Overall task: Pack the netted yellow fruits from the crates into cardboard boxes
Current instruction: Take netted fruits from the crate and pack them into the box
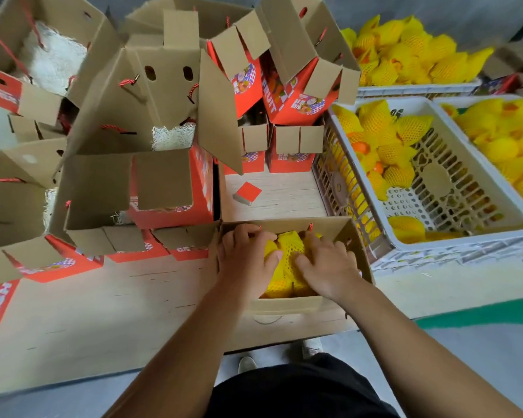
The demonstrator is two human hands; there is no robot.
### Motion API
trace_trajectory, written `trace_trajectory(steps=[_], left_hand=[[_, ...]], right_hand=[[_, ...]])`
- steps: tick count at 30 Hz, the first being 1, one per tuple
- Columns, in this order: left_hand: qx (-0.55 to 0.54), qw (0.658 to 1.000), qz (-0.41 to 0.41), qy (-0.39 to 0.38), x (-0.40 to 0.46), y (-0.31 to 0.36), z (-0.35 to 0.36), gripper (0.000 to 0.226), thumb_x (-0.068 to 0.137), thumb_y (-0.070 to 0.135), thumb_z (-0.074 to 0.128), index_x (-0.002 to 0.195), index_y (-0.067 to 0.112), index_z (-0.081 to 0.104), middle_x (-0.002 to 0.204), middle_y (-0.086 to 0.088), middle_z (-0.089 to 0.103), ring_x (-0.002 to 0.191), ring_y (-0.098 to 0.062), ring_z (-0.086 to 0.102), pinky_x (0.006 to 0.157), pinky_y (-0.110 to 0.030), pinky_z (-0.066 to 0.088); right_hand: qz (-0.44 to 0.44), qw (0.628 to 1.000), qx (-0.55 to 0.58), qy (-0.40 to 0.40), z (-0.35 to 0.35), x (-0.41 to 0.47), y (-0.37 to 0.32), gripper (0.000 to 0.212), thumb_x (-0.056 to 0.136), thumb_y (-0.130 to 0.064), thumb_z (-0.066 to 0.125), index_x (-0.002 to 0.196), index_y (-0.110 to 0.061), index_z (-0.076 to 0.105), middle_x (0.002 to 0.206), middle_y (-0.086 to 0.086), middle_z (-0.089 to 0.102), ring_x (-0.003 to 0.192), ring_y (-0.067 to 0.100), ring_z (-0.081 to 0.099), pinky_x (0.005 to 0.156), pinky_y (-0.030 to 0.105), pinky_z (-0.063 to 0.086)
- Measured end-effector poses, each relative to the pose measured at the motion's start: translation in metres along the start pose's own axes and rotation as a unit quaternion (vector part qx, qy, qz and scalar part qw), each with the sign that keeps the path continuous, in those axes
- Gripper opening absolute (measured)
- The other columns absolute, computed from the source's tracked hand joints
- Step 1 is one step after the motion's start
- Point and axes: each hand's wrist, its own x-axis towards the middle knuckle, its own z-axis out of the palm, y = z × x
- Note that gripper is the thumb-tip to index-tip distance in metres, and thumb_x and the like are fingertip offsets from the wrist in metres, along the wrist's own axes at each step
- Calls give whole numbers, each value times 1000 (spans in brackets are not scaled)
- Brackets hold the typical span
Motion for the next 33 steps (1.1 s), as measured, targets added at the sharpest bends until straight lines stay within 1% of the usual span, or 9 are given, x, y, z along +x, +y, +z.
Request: trace_trajectory(steps=[3, 6, 8, 11, 17, 19, 23, 27, 33], left_hand=[[-52, 998, -21, 31, 3, 4, -1, 28, 103, 46, 47, 124, 36, 64, 135, 6, 51, 127, -25, 40, 111, -37, 27], [-149, 986, 32, 66, 13, 28, -3, 33, 105, 35, 42, 116, 21, 70, 120, 0, 65, 116, -25, 55, 102, -45, 42], [-223, 967, 88, 89, 23, 55, -1, 28, 102, 27, 47, 109, 14, 72, 107, -1, 70, 104, -22, 63, 92, -46, 49], [-233, 959, 146, 77, 41, 107, 16, 22, 101, 24, 51, 106, 16, 71, 101, 0, 69, 96, -19, 62, 87, -41, 50], [-226, 958, 173, 31, 96, 204, 60, 26, 91, 11, 47, 102, 12, 71, 99, -4, 69, 92, -20, 63, 85, -37, 49], [-174, 968, 179, 0, 121, 229, 74, 28, 94, 16, 47, 104, 15, 72, 103, -5, 71, 96, -24, 65, 86, -39, 49], [57, 985, 160, 5, 160, 246, 98, 22, 100, 26, 51, 109, 25, 71, 106, 1, 71, 104, -27, 61, 89, -41, 42], [180, 971, 155, 6, 164, 243, 109, 23, 95, 22, 53, 106, 29, 72, 101, 6, 70, 106, -22, 52, 94, -37, 31], [240, 959, 151, 1, 165, 246, 112, 25, 97, 24, 46, 105, 29, 69, 107, 6, 68, 110, -24, 51, 100, -38, 31]], right_hand=[[-50, 980, 153, 114, -17, -7, 27, 37, 102, -23, 48, 138, -24, 55, 124, 9, 68, 116, 31, 60, 93, 40, 47], [-75, 950, 252, 167, -33, -6, 50, 31, 101, -11, 52, 127, -22, 64, 110, 0, 72, 97, 23, 66, 83, 34, 50], [-85, 939, 265, 201, -45, -1, 62, 26, 101, -10, 54, 122, -20, 66, 103, -1, 72, 87, 20, 64, 75, 28, 45], [-114, 932, 275, 207, -61, 5, 81, 24, 101, -6, 54, 118, -14, 68, 108, 1, 71, 95, 16, 63, 79, 21, 42], [-141, 929, 270, 210, -99, 31, 146, 26, 96, -2, 54, 113, -18, 65, 93, -6, 66, 82, -3, 59, 68, 8, 38], [-130, 950, 227, 172, -116, 57, 180, 23, 96, -5, 53, 114, -15, 63, 100, 2, 66, 88, 12, 62, 73, 24, 44], [7, 996, 39, -77, -137, 132, 234, 49, 102, -28, 55, 147, -15, 41, 133, 19, 53, 118, 40, 55, 93, 46, 50], [40, 972, -50, -227, -119, 175, 259, 69, 104, -33, 57, 160, -9, 25, 161, 17, 35, 144, 37, 40, 113, 42, 42], [93, 980, -3, -173, -97, 191, 266, 110, 87, -28, 81, 160, -10, 1, 157, 22, 32, 140, 39, 42, 101, 44, 48]])
